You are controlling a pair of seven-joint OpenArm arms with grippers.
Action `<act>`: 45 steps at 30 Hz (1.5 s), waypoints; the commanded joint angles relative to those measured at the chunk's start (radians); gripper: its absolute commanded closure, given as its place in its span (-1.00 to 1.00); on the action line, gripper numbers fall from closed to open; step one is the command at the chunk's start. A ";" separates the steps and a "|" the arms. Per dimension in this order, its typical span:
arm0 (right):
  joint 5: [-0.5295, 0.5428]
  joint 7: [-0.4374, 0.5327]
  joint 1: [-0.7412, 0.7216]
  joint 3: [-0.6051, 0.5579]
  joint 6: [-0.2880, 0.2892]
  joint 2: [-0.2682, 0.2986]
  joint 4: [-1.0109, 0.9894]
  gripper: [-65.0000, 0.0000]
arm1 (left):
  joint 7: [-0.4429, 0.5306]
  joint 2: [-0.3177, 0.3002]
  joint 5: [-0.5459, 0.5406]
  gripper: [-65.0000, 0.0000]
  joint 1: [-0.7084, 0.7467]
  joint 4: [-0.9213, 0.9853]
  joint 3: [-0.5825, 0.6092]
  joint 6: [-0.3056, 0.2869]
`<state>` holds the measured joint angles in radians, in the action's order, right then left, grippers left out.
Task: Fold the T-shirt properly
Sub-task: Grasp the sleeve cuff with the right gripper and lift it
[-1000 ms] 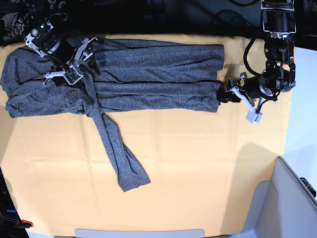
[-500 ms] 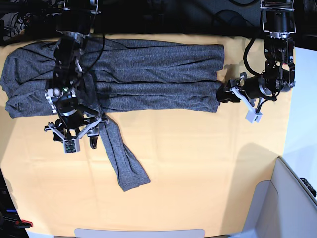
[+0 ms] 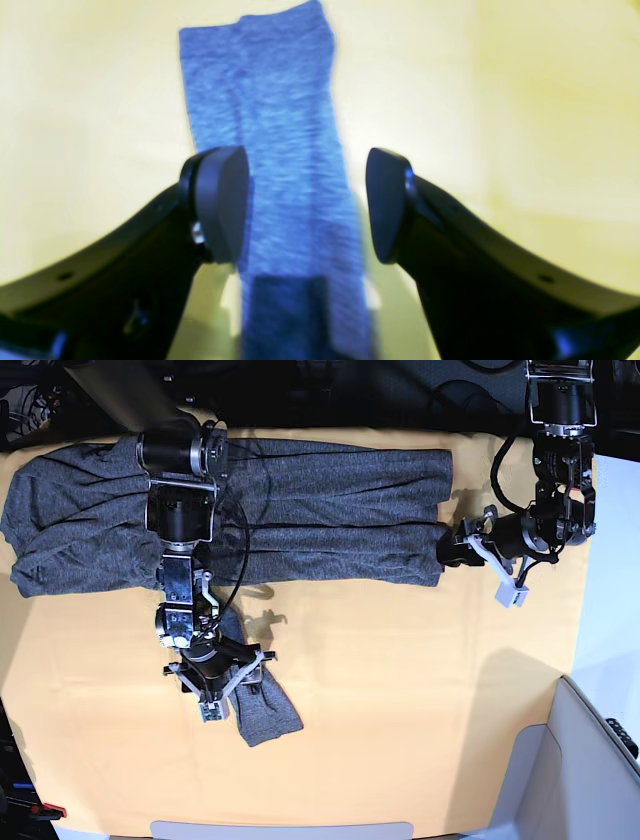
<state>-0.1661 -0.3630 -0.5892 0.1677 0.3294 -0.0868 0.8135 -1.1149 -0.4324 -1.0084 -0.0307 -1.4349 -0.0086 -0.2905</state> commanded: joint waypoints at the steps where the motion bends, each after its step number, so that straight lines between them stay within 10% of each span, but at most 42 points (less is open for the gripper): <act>1: 0.006 0.052 -0.050 -0.006 -0.033 0.000 -0.019 -0.13 | 0.014 -0.016 -0.016 0.32 -0.015 -0.014 -0.004 -0.003; 6: 0.006 0.155 -0.082 -0.004 -0.126 0.005 -0.145 -0.13 | 0.014 -0.016 -0.016 0.32 -0.013 -0.014 -0.004 -0.003; 45: 0.015 0.264 -0.045 0.115 -0.128 0.003 -0.087 -0.13 | 0.015 -0.016 -0.016 0.32 -0.010 -0.014 -0.004 -0.003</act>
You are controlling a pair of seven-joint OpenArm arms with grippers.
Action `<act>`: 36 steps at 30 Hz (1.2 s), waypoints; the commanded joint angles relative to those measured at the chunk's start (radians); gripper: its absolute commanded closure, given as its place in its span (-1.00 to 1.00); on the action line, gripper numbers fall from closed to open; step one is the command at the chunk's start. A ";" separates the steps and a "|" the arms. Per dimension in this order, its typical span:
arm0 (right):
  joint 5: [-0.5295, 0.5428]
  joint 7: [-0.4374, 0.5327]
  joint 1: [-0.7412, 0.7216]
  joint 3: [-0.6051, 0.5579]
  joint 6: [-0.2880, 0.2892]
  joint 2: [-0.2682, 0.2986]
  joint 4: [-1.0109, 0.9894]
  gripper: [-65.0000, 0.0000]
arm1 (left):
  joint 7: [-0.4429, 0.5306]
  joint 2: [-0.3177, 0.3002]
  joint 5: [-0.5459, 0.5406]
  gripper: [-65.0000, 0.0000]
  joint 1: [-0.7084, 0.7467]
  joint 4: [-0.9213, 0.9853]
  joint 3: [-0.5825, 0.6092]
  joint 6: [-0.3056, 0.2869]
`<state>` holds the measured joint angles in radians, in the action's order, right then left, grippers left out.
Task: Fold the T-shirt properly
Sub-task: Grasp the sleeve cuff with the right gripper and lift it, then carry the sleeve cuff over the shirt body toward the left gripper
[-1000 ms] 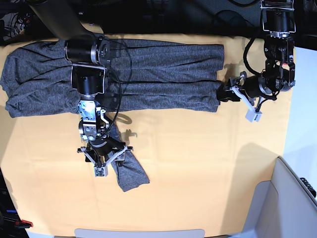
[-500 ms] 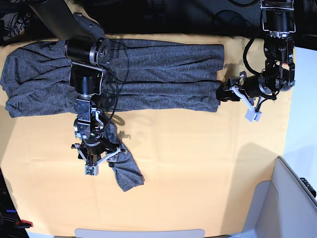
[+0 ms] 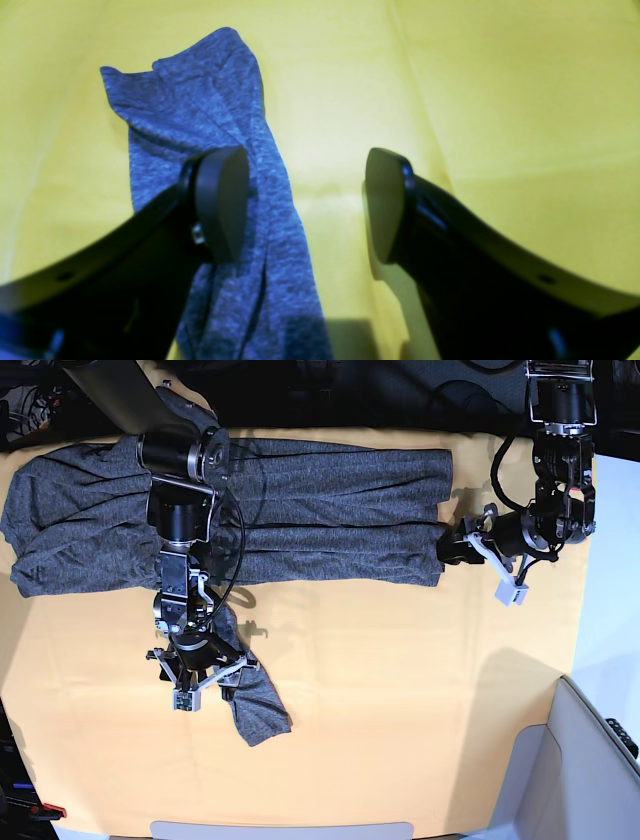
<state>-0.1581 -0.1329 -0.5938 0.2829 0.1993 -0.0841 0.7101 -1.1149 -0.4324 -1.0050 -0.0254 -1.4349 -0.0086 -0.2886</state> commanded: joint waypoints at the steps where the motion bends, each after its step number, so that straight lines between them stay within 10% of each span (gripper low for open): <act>1: 0.007 0.032 -0.042 0.000 0.002 0.000 0.015 -0.13 | 0.015 -0.016 -0.019 0.32 -0.015 -0.014 -0.004 -0.005; 15: 0.045 0.034 -0.104 0.002 -0.103 0.008 -0.096 -0.13 | 0.015 -0.016 -0.019 0.32 -0.015 -0.014 -0.004 -0.005; 36: 0.045 0.034 -0.094 -0.001 -0.103 -0.013 -0.099 -0.13 | 0.019 -0.016 -0.019 0.32 -0.023 0.042 0.029 -0.005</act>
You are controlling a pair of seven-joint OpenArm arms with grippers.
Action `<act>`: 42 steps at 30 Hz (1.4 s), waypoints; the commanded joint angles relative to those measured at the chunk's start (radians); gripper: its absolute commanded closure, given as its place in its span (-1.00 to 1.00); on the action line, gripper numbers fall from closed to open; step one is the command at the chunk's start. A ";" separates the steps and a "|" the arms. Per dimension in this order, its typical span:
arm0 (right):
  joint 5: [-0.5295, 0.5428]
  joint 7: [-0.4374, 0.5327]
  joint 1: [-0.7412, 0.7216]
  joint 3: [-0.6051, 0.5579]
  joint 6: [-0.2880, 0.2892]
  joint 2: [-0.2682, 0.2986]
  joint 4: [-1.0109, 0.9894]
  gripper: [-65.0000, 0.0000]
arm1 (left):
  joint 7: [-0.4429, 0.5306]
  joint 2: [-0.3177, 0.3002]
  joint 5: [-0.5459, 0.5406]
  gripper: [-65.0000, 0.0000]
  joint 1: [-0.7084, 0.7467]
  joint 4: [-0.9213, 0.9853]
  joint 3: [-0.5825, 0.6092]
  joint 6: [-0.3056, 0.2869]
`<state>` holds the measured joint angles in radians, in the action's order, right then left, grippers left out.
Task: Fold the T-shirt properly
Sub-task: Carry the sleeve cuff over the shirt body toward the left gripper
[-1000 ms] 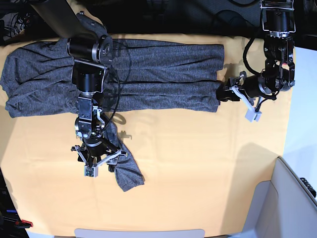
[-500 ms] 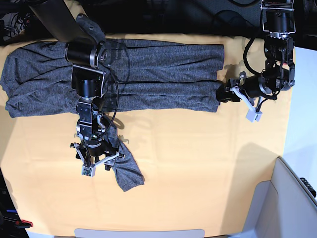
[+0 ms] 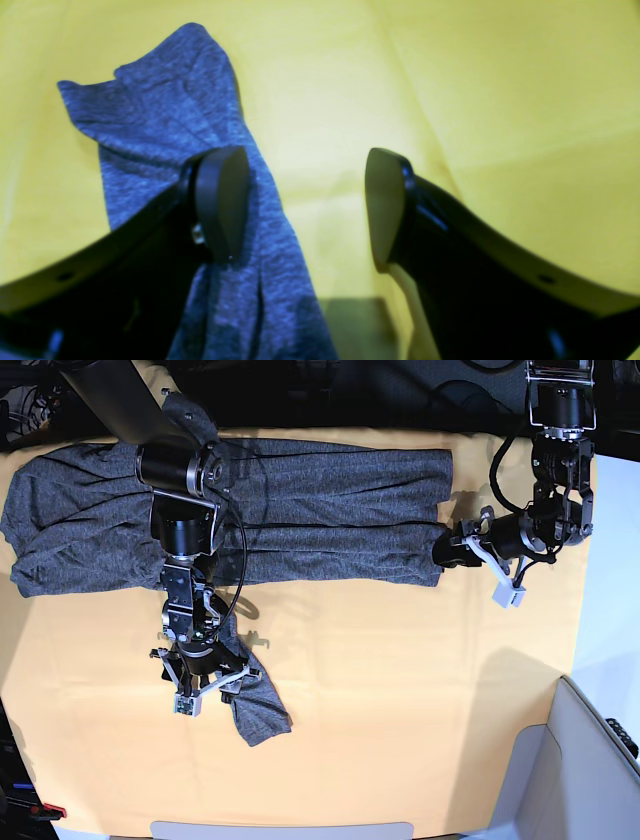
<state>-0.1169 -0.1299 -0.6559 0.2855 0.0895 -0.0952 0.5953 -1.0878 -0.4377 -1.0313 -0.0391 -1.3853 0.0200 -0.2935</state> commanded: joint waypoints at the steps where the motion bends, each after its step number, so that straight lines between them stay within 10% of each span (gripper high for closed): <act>1: 0.004 0.031 -0.032 -0.006 0.006 -0.004 0.016 -0.13 | -0.009 -0.011 0.007 0.32 -0.009 -0.007 0.001 0.000; 17: 0.004 0.031 -0.025 -0.006 0.008 -0.016 -0.081 -0.12 | -0.007 -0.011 0.007 0.32 -0.009 -0.007 0.001 0.000; 27: 0.004 0.031 -0.023 -0.007 0.010 -0.018 -0.079 0.95 | -0.007 -0.011 0.007 0.32 -0.009 -0.007 0.001 0.000; 42: 0.000 -0.069 0.161 -0.188 0.010 -0.045 0.331 0.95 | -0.007 -0.013 0.007 0.32 -0.009 -0.007 0.001 0.000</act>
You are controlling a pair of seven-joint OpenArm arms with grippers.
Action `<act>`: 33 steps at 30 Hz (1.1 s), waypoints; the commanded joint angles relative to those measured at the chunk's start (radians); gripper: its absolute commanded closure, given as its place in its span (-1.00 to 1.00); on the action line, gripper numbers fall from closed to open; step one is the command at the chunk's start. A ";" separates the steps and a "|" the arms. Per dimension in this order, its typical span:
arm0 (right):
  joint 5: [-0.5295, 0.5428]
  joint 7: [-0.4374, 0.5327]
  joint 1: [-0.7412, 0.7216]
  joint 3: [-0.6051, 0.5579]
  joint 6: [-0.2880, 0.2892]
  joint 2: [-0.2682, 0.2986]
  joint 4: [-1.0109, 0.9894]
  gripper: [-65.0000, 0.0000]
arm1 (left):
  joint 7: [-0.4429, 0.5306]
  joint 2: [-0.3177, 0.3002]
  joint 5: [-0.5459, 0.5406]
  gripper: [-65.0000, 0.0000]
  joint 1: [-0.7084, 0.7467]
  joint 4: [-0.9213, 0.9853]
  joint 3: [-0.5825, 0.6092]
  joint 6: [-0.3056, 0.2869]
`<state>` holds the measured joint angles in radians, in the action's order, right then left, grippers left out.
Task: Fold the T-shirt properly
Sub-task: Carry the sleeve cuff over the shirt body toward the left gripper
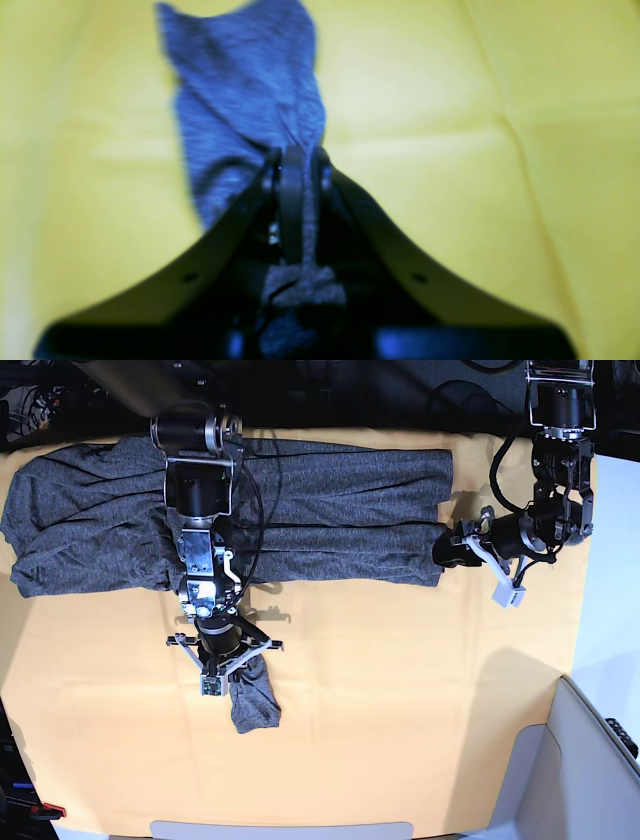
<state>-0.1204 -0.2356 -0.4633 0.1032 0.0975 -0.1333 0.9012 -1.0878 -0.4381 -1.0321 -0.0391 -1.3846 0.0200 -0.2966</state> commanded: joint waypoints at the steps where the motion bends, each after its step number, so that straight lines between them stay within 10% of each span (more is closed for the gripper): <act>1: 0.003 0.025 -0.001 -0.035 0.001 -0.004 0.089 0.95 | -0.007 -0.014 0.008 0.32 -0.009 -0.008 0.001 0.003; 16: 0.001 -0.155 0.436 -0.316 0.000 0.096 0.951 0.95 | -0.007 -0.014 0.008 0.32 -0.008 -0.008 -0.001 0.003; 33: 0.001 -0.160 0.673 -0.572 0.000 0.195 1.140 0.95 | -0.007 -0.014 0.008 0.32 -0.008 -0.008 -0.001 0.003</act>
<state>-0.1207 -0.4267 0.2184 -0.4648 0.0959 0.0666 2.0186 -1.0878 -0.4385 -1.0321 -0.0391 -1.3834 0.0200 -0.2970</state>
